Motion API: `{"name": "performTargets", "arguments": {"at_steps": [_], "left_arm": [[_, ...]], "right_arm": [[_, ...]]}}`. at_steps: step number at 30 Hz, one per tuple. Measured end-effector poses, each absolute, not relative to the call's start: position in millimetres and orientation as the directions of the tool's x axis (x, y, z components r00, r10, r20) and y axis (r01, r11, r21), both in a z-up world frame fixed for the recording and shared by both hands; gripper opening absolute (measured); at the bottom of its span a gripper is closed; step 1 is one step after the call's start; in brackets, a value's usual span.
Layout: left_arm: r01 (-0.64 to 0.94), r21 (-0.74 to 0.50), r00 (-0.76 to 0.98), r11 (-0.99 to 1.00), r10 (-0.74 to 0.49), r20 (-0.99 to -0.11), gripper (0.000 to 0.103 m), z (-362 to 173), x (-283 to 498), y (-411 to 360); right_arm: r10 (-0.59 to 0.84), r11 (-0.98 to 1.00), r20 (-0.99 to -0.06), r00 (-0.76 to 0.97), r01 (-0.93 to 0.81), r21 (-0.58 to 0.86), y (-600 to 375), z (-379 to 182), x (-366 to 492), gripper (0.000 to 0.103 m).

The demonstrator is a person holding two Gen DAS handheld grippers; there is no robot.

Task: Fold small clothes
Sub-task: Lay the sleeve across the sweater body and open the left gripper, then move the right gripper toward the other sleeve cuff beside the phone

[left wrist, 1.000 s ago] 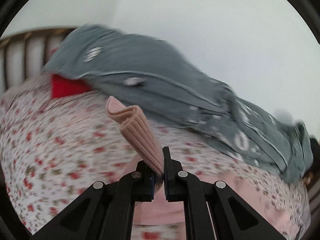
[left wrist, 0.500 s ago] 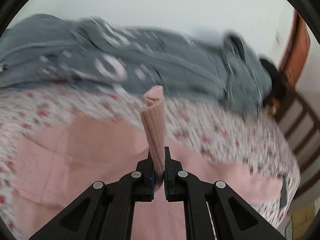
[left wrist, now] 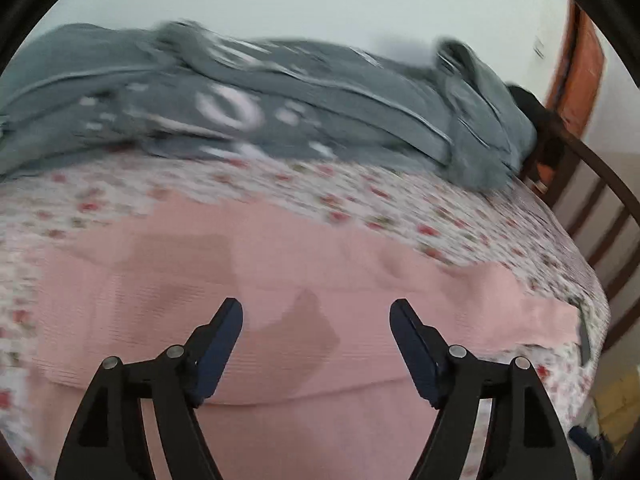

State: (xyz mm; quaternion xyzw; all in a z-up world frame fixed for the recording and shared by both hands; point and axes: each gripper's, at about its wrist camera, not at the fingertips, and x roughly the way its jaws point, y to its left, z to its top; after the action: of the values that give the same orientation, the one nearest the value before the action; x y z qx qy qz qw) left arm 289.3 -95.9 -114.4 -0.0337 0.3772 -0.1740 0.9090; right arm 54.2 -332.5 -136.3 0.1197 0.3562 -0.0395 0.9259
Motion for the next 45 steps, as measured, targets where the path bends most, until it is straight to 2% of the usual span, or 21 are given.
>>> {"name": "performTargets", "arguments": {"at_steps": [6,10,14,18,21,22,23,25,28,29,30,33,36,45], "left_arm": [[0.07,-0.124,0.74,0.99,-0.135,-0.659,0.075,-122.9,298.2,25.7],[0.001,-0.132,0.743,0.991,-0.089,-0.663,0.075,-141.1,308.9,82.4],[0.039,-0.211,0.723,0.977,-0.173,-0.669,0.075,-162.5,311.7,109.4],[0.094,-0.254,0.713,0.963,-0.243,-0.658,0.075,-160.8,323.5,108.0],[0.122,-0.236,0.667,0.964,-0.256,-0.7,0.075,-165.2,343.7,93.4],[0.121,-0.227,0.654,0.966,-0.25,-0.714,0.07,-169.8,351.1,89.2],[0.118,-0.225,0.646,0.967,-0.247,-0.723,0.049,-174.5,356.3,86.5],[0.112,-0.248,0.657,0.962,-0.258,-0.708,0.017,-181.9,358.1,89.4],[0.053,-0.377,0.751,0.925,-0.286,-0.595,0.014,-177.9,338.8,120.5],[0.016,-0.39,0.761,0.921,-0.264,-0.592,0.011,-179.2,336.8,127.2],[-0.041,-0.415,0.759,0.909,-0.242,-0.604,0.011,-184.5,337.0,136.8],[-0.06,-0.479,0.744,0.876,-0.28,-0.606,0.011,-192.0,341.6,146.4],[-0.048,-0.444,0.747,0.895,-0.263,-0.611,0.012,-189.9,339.1,138.6],[-0.046,-0.41,0.731,0.911,-0.249,-0.635,0.032,-189.0,346.2,134.3]], "right_arm": [[0.015,0.98,-0.648,0.761,0.118,0.16,-307.2,-136.1,97.7,0.094],[-0.001,0.989,-0.635,0.773,0.093,0.112,-294.0,-137.8,130.8,0.077],[-0.02,0.993,-0.647,0.762,0.089,0.075,-287.4,-143.9,169.4,0.059],[-0.04,0.992,-0.659,0.751,0.111,0.066,-286.5,-150.6,197.9,0.057],[-0.041,0.99,-0.653,0.756,0.117,0.073,-286.5,-156.4,212.4,0.057],[-0.04,0.99,-0.651,0.758,0.117,0.075,-285.9,-159.5,215.9,0.057],[-0.034,0.99,-0.647,0.761,0.114,0.082,-284.6,-163.9,218.7,0.057],[-0.032,0.99,-0.642,0.766,0.114,0.086,-282.0,-173.4,221.2,0.057],[-0.04,0.99,-0.649,0.76,0.116,0.075,-281.0,-188.0,221.5,0.057],[-0.032,0.989,-0.64,0.767,0.115,0.089,-283.0,-186.2,219.0,0.059],[-0.028,0.987,-0.626,0.779,0.119,0.104,-285.2,-184.7,216.7,0.06],[-0.023,0.984,-0.634,0.773,0.128,0.121,-288.1,-187.1,218.0,0.061],[-0.022,0.985,-0.642,0.766,0.128,0.118,-287.4,-188.6,221.5,0.062],[-0.034,0.985,-0.657,0.753,0.138,0.106,-288.0,-190.6,225.0,0.063]]}}
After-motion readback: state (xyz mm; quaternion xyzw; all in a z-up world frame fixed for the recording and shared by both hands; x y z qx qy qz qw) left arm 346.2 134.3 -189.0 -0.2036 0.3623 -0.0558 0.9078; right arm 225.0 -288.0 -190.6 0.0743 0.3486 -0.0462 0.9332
